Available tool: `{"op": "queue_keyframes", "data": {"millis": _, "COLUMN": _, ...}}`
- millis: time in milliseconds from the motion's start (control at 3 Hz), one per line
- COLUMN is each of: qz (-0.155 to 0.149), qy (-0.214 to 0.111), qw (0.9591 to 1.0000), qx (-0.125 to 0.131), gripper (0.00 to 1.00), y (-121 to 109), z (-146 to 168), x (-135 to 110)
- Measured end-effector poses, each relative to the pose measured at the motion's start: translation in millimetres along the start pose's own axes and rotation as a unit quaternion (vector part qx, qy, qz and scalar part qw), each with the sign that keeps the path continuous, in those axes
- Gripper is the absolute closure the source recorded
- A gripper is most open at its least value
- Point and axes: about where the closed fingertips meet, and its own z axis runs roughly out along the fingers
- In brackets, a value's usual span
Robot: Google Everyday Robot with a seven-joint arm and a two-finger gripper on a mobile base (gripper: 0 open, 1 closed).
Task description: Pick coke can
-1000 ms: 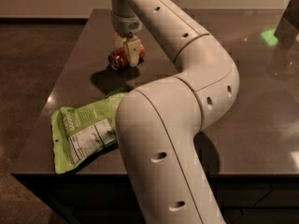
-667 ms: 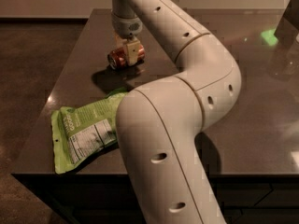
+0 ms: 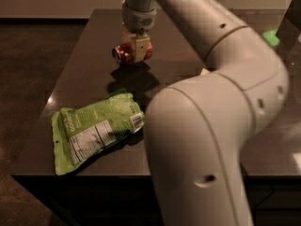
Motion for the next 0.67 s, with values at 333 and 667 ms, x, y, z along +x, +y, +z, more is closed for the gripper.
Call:
{"op": "queue_keyframes", "data": {"millis": 333, "qz": -0.011, "qy": -0.04, "qw": 0.9982, "qx": 0.043, "gripper": 1.0, "y": 26, "z": -53, "x": -22}}
{"op": "queue_keyframes", "data": {"millis": 667, "qz": -0.022, "qy": -0.069, "qw": 0.9955, "qx": 0.061, "gripper": 1.0, "y": 49, "z": -83, "x": -41}}
